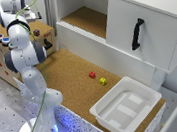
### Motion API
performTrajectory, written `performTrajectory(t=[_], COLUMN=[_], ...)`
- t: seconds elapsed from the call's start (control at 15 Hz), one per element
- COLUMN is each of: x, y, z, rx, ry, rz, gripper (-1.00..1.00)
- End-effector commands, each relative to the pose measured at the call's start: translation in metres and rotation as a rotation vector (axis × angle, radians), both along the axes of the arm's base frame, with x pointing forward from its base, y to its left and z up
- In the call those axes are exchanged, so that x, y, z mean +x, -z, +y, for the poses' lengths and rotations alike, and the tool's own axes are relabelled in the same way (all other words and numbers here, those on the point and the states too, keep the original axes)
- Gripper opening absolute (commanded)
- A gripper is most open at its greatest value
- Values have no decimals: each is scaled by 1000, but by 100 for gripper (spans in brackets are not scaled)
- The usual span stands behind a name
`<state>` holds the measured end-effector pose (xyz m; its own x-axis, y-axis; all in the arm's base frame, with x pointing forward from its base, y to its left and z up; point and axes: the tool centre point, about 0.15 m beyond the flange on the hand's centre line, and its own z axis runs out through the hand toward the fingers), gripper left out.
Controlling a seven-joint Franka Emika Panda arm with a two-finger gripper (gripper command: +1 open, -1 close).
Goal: Move the green light switch to turn on the green light
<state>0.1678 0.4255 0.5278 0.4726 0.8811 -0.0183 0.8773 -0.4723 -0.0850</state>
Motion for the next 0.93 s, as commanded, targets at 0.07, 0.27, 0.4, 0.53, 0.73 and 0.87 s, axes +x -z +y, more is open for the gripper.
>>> performTrajectory(t=[0.07,0.27,0.4,0.53,0.73,0.87], x=[-18,-13,-11,-10,-7,-6], y=[3,15,18,23,34,39], z=[36,37,34,32,29,22], rx=[-38,-23,-6,-7,-7,-6], ry=[-21,-45,-45,-46,-54,-33], rz=[-86,-111,-112,-114,-101,-99], gripper=[-100,-100,-100,-100,-100,-100])
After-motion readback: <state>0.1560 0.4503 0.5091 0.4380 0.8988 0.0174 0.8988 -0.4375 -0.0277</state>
